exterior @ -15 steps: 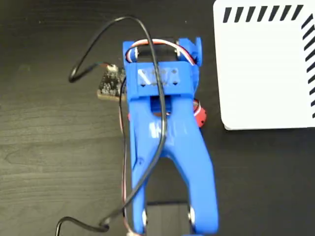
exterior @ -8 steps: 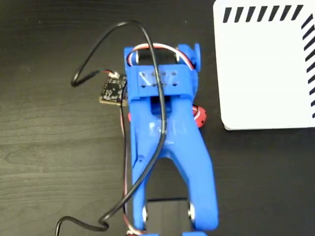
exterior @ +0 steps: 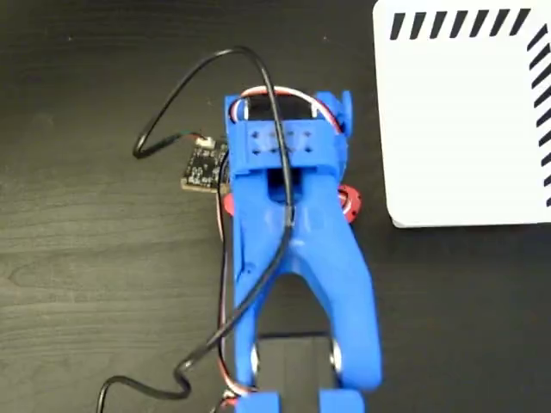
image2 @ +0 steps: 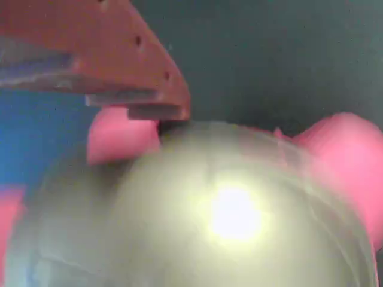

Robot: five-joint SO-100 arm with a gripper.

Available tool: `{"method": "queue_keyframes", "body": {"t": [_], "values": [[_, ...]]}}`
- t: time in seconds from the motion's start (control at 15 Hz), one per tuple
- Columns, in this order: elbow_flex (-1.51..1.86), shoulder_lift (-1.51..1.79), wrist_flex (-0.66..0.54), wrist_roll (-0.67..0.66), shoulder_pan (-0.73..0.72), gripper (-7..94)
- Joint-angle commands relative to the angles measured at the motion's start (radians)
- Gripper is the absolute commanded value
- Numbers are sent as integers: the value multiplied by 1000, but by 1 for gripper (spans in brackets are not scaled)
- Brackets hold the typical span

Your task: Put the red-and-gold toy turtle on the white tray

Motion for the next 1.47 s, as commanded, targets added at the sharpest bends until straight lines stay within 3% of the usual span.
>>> {"method": "queue_keyframes", "body": {"t": [0.0,0.07,0.4,0.53,0.67,1.0,1.2,1.4], "values": [[-2,26,-2,-2,17,63],[2,25,-9,-2,18,59],[14,21,-25,9,17,13],[29,41,-37,9,28,1],[5,49,9,14,29,0],[-318,103,302,-11,63,0],[-459,153,383,-43,64,0],[-534,255,391,-95,109,0]]}}
